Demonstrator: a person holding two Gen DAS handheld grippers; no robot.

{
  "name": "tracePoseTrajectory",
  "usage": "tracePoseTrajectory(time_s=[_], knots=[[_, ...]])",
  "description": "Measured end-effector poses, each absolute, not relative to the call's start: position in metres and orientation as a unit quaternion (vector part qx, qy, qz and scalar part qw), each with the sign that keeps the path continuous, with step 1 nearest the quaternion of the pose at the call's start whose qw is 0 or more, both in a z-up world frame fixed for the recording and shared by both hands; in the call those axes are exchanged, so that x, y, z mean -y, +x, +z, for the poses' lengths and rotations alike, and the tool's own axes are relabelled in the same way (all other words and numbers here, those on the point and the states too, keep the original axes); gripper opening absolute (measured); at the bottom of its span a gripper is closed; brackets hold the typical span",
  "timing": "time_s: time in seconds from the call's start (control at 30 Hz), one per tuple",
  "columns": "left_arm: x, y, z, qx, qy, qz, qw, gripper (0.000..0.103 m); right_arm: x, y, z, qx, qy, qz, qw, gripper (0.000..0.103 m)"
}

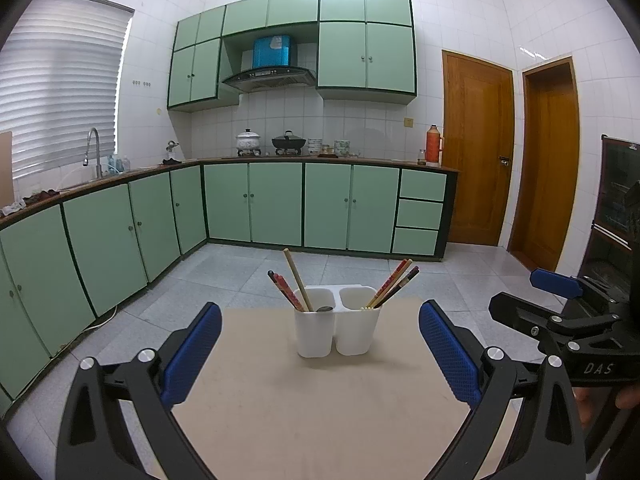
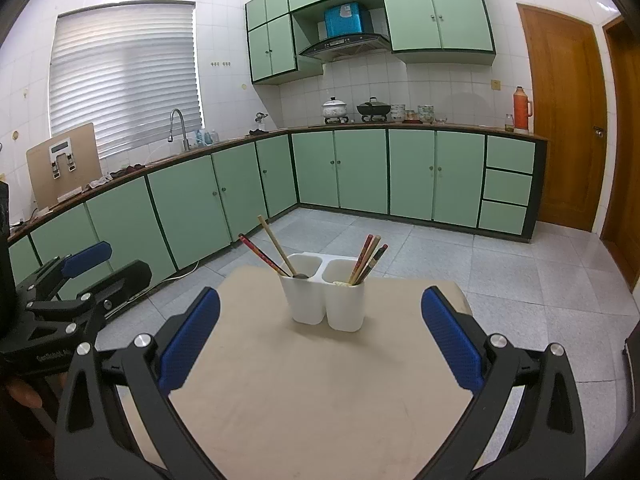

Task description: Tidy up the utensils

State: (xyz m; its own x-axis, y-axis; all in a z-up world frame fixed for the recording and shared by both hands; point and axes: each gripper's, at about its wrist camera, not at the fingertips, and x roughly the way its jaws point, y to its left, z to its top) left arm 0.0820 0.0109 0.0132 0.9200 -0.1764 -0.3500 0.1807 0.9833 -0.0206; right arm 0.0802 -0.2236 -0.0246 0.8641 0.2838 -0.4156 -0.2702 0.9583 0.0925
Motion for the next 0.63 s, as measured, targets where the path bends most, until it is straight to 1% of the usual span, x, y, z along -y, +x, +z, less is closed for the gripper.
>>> tracePoseTrajectory(time_s=[0.63], knots=[[-0.0127,0.0853,0.0106,-0.184,0.006,-0.094,0.978,0.097,0.2279,0.0813,-0.0281,-0.220,0.020,0.139,0.965,0.098]])
